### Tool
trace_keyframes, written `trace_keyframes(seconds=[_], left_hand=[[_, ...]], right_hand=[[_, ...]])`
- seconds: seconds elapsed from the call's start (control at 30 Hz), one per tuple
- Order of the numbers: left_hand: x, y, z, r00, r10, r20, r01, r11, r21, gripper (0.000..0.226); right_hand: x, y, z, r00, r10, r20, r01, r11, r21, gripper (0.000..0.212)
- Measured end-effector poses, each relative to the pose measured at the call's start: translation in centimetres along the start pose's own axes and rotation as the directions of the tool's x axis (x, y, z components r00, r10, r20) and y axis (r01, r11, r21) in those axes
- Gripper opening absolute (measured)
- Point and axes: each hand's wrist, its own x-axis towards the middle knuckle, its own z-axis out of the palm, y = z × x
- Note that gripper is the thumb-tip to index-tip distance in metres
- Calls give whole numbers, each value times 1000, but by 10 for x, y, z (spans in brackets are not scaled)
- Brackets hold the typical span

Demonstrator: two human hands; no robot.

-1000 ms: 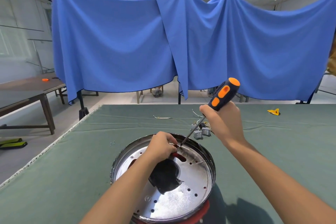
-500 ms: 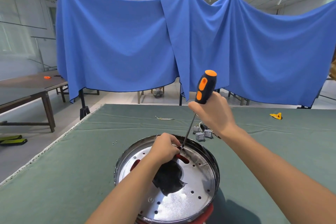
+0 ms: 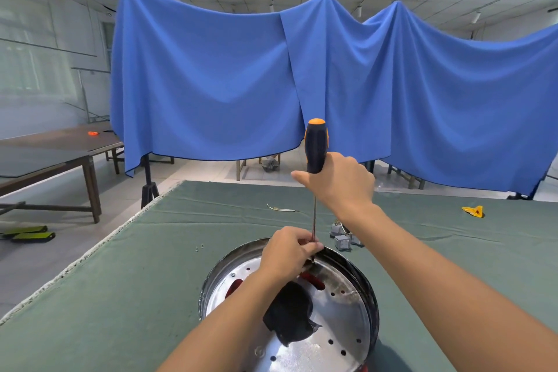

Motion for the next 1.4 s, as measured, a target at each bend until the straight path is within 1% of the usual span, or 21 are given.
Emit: trace_keyframes(seconds=[0.13,0.2,0.23,0.3,0.37,0.43,0.5,0.57,0.63,0.67,0.77,0.83,0.9,0.97,1.03,1.1,1.13,1.2,1.23,1.33,1.4], left_hand=[[4,5,-3,1000,14,15,-16,989,147,32],[6,6,-4,999,13,35,-19,985,172,36],[6,6,-4,999,11,44,-19,984,176,36],[7,6,-3,998,0,70,-11,987,163,34],[8,6,-3,995,-16,98,1,988,153,34],[7,8,-2,993,-26,111,4,982,190,34],[5,13,-1,996,-23,89,1,971,240,32],[0,20,-2,1000,4,-5,-3,968,252,33],[-1,26,-4,994,41,-99,-18,975,221,34],[-1,28,-6,993,48,-112,-24,978,206,33],[0,30,-10,999,0,-54,7,989,146,30],[2,29,-12,1000,-31,-4,31,991,126,29],[3,30,-13,998,-39,49,32,991,132,26],[4,32,-13,997,-17,79,0,976,218,24],[2,34,-14,999,46,-11,-41,953,299,28],[1,37,-16,984,121,-132,-85,965,249,31],[1,38,-17,977,136,-162,-99,970,221,32],[4,38,-19,984,110,-142,-85,982,169,32],[6,38,-20,990,83,-112,-67,989,132,31],[11,36,-24,999,40,-22,-39,997,68,26],[10,35,-24,998,53,24,-54,997,57,25]], right_hand=[[0,5,-4,998,4,61,-5,1000,15,50],[2,8,-8,986,-1,168,-34,979,202,38],[4,8,-11,975,-12,221,-67,935,347,30],[7,7,-19,962,-37,270,-135,797,589,22],[7,5,-24,967,-53,250,-136,721,679,19],[5,4,-25,975,-58,213,-111,706,700,21],[4,4,-24,987,-35,154,-77,745,663,25],[4,2,-24,995,-6,100,-51,829,557,33],[4,-3,-26,995,2,103,-53,873,485,43],[3,-6,-28,992,4,128,-62,888,456,47],[5,-14,-39,979,-8,202,-81,900,428,47],[7,-16,-48,974,-76,215,-23,906,424,37],[10,-18,-56,969,-133,210,50,932,359,32],[12,-20,-60,974,-141,176,94,964,250,31],[15,-24,-64,983,-129,127,122,990,67,34],[19,-30,-68,984,-146,98,157,980,-120,33],[21,-32,-70,981,-164,99,182,963,-201,31],[25,-37,-73,962,-220,159,261,911,-320,27],[26,-39,-74,941,-249,229,316,890,-329,25],[31,-44,-83,846,-276,457,397,897,-193,16],[37,-44,-90,844,-279,457,400,896,-192,7]])
